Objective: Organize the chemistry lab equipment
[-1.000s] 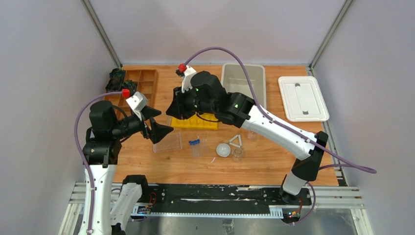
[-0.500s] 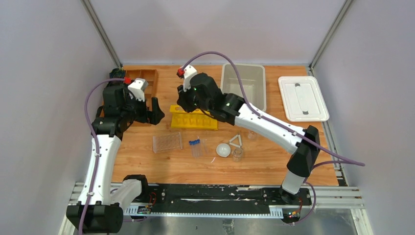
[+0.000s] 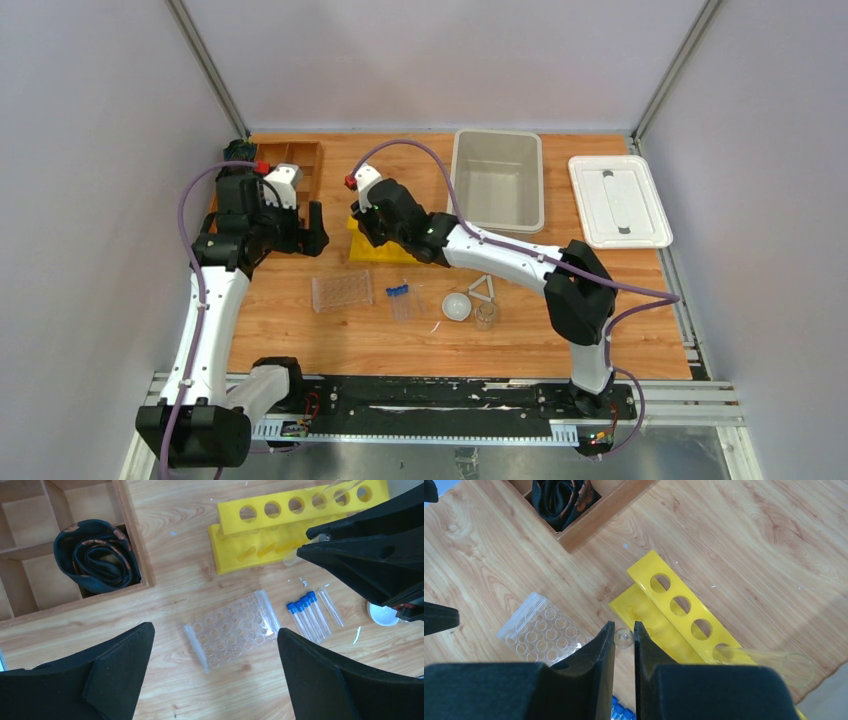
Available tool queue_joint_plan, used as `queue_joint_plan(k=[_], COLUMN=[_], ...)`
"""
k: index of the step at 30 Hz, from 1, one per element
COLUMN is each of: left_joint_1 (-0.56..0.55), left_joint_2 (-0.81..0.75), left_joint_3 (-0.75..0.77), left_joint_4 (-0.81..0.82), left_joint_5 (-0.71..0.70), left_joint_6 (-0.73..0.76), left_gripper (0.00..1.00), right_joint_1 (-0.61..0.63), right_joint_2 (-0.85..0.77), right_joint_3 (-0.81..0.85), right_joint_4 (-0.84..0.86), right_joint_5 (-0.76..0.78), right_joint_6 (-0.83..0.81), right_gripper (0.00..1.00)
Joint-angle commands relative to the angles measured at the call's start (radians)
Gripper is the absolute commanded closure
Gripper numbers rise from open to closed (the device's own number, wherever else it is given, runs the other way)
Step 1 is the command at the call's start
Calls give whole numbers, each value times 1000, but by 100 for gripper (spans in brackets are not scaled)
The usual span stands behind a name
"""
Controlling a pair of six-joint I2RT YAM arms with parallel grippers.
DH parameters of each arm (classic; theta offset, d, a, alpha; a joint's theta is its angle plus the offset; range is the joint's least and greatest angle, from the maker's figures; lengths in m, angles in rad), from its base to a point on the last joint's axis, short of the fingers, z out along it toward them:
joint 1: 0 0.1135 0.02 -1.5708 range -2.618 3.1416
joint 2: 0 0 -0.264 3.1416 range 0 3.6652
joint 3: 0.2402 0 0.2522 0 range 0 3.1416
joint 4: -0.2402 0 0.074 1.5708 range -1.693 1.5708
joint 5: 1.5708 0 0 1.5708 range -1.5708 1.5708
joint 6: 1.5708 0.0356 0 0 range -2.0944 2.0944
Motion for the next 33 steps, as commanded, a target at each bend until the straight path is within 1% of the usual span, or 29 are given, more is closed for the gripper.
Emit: queue_joint_plan(k=[1, 8, 26, 33], left_joint_1=[5, 4, 7, 6], left_joint_2=[-2, 1, 7, 17], left_joint_3=[16, 8, 0, 2], left_joint_4=[-19, -20, -25, -25], left_joint_5=[-18, -7, 14, 20], left_joint_6=[26, 35, 58, 58], left_gripper=[0, 0, 1, 1], right_joint_1=[-1, -1, -18, -27], right_joint_2=[-10, -19, -2, 20], right_joint_3=[-65, -135, -165, -165], right_joint_4=[146, 228, 265, 260], right_joint_5=[29, 35, 66, 51], right_joint_6=[-23, -40, -65, -59], right_gripper=[100, 100, 100, 100])
